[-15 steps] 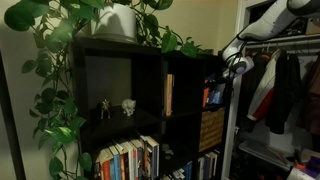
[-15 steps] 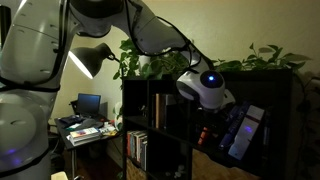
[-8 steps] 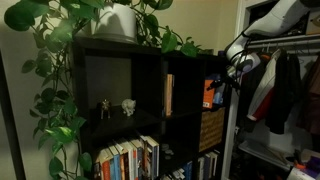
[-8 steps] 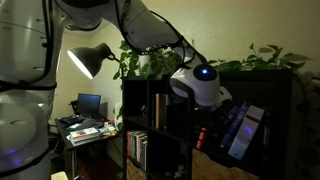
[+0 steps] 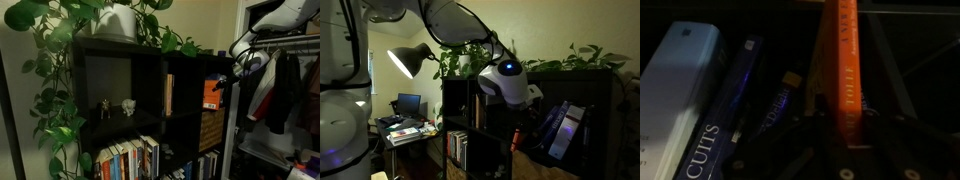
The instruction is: Pick up the orange book from the top right compartment of the book shelf and put it in the top middle compartment of the book shelf.
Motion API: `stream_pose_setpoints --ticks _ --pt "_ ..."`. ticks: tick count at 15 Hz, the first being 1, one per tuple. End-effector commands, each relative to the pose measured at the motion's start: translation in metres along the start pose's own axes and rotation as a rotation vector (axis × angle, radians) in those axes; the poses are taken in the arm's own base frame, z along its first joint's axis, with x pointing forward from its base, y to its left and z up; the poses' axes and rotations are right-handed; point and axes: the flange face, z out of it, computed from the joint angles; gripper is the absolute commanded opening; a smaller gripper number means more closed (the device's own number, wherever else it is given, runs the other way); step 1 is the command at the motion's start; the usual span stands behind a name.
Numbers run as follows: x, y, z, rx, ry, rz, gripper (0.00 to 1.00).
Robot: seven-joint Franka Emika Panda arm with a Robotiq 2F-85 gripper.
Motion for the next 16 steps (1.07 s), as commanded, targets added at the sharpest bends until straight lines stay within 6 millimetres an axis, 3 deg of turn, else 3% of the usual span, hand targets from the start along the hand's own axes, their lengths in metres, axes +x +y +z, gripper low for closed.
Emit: stream_pose_setpoints --ticks 1,8,9,16 --pt "-0.001 -0.002 -0.001 0.0 -0.001 -0.001 0.21" --pt "-0.002 -0.003 -0.003 0.0 -0.001 -0.002 0.21" --pt "-0.002 -0.003 -0.003 0.0 -0.001 -0.002 0.06" --pt "-0.018 -0.015 -0.039 0.0 0.006 -0.017 0.06"
